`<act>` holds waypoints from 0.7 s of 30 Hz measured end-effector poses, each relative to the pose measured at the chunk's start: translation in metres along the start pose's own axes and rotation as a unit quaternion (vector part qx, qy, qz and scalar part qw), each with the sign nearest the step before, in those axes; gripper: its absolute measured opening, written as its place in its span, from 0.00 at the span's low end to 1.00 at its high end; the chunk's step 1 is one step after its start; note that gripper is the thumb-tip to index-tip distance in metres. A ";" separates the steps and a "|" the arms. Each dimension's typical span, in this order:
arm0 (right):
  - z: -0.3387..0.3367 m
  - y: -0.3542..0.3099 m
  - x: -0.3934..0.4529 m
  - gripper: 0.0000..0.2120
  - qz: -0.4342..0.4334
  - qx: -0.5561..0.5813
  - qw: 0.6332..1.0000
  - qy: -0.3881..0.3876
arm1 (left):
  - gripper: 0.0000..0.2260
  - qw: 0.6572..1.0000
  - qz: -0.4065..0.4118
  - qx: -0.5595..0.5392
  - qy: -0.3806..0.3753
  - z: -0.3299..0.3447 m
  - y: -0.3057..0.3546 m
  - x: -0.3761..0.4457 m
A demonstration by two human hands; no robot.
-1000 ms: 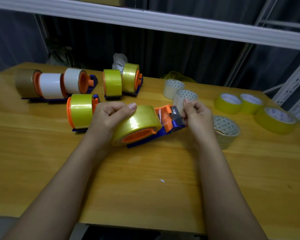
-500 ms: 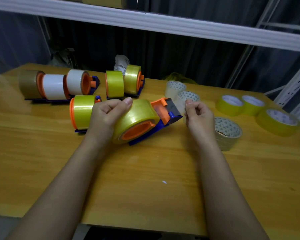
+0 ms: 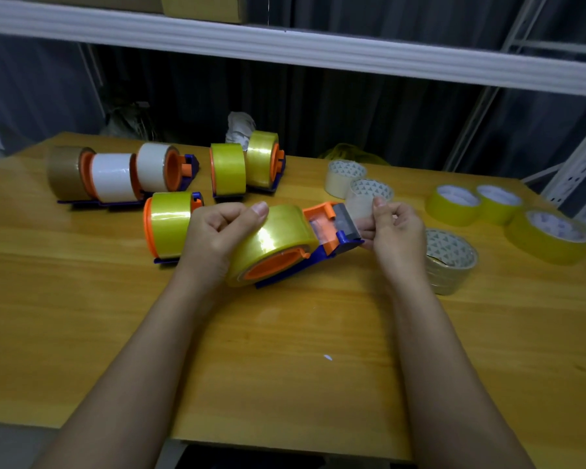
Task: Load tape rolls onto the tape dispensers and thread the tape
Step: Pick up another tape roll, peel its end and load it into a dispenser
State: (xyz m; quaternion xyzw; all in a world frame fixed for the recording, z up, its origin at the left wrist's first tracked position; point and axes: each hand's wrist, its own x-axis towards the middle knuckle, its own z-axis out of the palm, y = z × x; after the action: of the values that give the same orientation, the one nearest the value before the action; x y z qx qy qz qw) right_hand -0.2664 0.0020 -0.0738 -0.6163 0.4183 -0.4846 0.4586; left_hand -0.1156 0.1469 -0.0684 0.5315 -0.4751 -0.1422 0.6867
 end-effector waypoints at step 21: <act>-0.006 -0.017 -0.006 0.10 -0.042 0.154 0.986 0.048 | 0.09 0.994 -0.044 0.048 -0.084 -0.007 -0.008 0.006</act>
State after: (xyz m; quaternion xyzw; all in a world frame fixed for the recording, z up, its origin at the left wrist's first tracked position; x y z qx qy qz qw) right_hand -0.2718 0.0106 -0.0582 -0.5320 0.3336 -0.5908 0.5066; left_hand -0.1045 0.1435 -0.0726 0.5699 -0.5139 -0.1936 0.6113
